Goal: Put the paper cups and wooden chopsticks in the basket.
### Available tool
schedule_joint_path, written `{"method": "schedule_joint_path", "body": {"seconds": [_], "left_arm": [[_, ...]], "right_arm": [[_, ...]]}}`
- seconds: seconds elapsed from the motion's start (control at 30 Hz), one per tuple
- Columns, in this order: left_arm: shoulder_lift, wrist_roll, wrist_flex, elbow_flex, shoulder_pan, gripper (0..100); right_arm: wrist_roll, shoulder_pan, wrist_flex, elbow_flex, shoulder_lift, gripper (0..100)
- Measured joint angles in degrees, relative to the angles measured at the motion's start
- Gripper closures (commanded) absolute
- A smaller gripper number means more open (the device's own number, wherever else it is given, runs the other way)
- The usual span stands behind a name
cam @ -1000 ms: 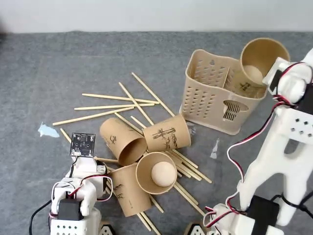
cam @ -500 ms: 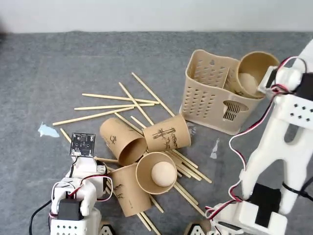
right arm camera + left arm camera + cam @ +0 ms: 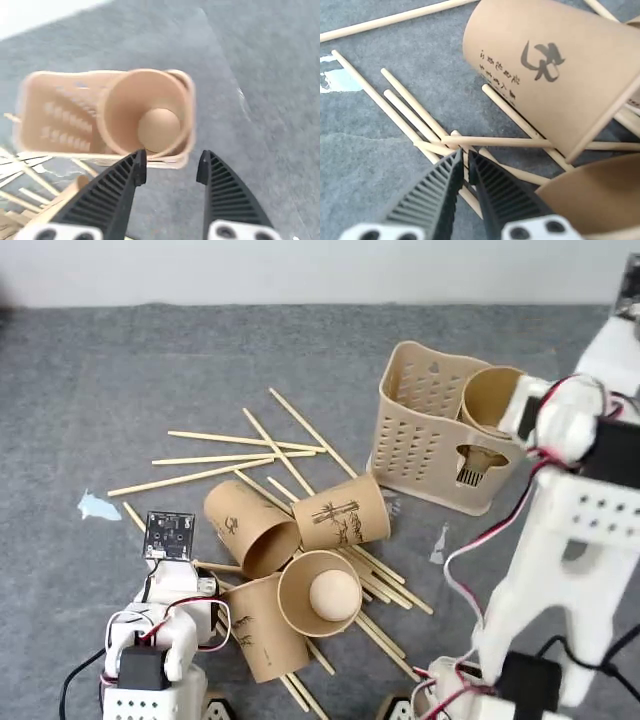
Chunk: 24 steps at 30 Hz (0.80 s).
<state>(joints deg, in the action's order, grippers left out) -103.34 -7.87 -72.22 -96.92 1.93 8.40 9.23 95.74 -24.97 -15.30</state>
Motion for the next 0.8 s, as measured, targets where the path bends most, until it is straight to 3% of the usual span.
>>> {"method": "schedule_joint_path", "body": {"seconds": [0.4,0.63,0.8], "left_arm": [[0.0,0.0,0.0,0.0,0.0,99],[0.0,0.0,0.0,0.0,0.0,99],[0.0,0.0,0.0,0.0,0.0,99]], "right_arm": [[0.0,-4.8,4.7,2.9,-3.0,83.0],[0.0,-13.1,4.7,22.1,-13.6,83.0],[0.0,-23.9,4.7,36.2,-23.9,83.0]]}}
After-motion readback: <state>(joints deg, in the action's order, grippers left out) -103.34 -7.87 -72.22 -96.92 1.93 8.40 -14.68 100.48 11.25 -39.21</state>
